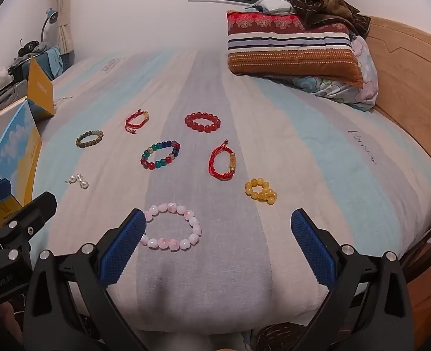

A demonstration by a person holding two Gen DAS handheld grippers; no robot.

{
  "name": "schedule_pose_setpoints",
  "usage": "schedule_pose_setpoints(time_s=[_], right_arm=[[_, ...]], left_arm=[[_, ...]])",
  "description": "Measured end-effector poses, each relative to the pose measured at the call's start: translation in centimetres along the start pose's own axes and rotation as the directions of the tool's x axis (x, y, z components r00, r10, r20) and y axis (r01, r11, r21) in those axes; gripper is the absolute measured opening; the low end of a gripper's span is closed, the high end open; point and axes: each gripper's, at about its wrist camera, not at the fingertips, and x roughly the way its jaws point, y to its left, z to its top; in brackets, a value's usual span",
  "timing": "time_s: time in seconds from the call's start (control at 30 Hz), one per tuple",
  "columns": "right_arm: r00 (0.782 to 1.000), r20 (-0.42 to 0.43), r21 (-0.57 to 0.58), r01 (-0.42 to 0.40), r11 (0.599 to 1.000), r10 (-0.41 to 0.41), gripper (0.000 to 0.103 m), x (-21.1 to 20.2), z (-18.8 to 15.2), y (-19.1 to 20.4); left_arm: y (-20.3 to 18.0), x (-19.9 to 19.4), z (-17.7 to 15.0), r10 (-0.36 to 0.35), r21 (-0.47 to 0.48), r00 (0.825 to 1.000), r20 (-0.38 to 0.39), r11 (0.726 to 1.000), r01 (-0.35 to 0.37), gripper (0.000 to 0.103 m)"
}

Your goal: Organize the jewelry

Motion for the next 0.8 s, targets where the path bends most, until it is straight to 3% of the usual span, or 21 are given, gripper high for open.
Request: schedule_pose_setpoints(time_s=[0.8], right_arm=[[1.000,0.008,0.012,-0.007,1.000,0.007,0.096,-0.19,0.23,-0.17]], left_arm=[[0.21,0.04,0.07,0.000,-0.016,1.000,-0.002,1.000,0.000,0.097]])
